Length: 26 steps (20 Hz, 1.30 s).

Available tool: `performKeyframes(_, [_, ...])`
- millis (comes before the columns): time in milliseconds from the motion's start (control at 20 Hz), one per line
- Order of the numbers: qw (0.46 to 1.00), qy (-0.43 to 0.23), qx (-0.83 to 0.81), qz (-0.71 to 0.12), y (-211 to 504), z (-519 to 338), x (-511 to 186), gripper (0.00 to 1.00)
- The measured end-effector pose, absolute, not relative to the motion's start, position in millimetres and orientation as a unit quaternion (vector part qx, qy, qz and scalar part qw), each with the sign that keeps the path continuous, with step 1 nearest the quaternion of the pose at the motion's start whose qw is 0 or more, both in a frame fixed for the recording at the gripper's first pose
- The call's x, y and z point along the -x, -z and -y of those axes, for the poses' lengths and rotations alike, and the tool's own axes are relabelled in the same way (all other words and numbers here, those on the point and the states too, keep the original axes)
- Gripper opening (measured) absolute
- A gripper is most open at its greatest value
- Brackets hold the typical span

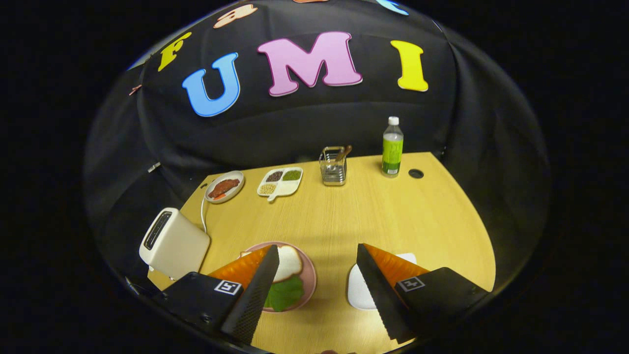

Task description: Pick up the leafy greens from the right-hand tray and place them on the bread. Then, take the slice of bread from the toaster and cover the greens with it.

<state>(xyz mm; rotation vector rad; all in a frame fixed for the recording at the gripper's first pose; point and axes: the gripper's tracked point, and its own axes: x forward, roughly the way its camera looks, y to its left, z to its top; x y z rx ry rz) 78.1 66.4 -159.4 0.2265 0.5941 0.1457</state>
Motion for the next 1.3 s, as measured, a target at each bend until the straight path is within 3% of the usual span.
performKeyframes(600, [0.994, -0.046, -0.087, -0.048, -27.1, -38.8, -46.8, 0.98])
performKeyframes(1300, [0.997, -0.003, -0.062, -0.042, -16.2, -16.0, -51.1, 0.98])
